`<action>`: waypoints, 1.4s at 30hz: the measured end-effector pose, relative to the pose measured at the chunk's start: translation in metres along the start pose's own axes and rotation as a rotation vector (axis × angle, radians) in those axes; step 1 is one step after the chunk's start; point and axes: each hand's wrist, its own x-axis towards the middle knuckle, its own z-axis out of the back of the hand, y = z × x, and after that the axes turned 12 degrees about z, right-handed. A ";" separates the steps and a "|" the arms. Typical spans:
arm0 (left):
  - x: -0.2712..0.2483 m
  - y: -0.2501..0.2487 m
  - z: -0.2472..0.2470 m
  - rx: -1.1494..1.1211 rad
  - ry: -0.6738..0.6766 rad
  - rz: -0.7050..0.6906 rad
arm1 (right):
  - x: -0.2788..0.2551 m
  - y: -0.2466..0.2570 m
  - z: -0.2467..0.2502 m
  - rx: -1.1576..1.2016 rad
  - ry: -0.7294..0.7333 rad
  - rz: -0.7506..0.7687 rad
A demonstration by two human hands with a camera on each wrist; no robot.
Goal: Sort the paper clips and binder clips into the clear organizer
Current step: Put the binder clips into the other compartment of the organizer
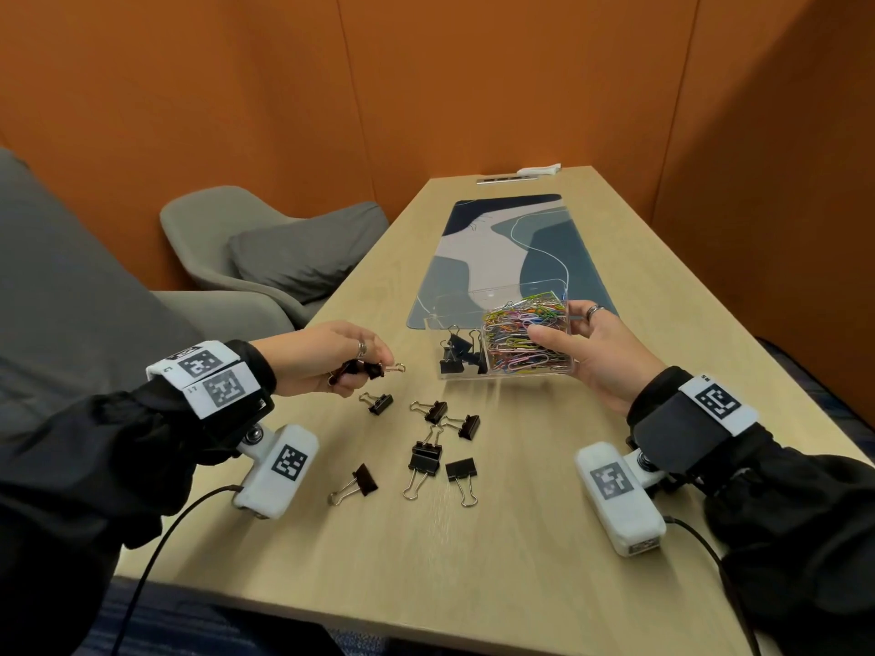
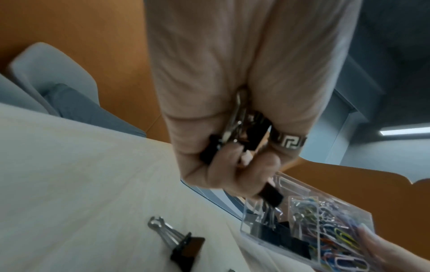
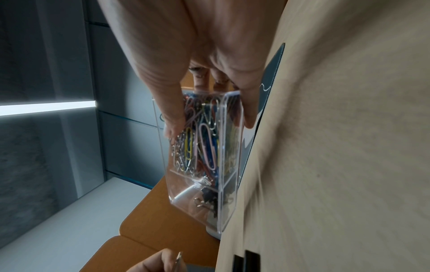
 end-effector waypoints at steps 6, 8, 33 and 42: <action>0.004 0.005 0.006 0.130 -0.061 0.016 | 0.000 0.001 0.000 -0.002 0.001 0.002; 0.006 0.006 0.004 0.119 -0.069 0.012 | -0.001 0.001 0.000 0.000 0.002 0.004; 0.029 0.004 0.008 0.790 -0.227 -0.117 | 0.000 0.000 0.002 -0.007 0.002 0.003; 0.006 -0.065 0.002 0.552 -0.378 -0.396 | -0.001 0.001 0.000 0.032 0.066 0.015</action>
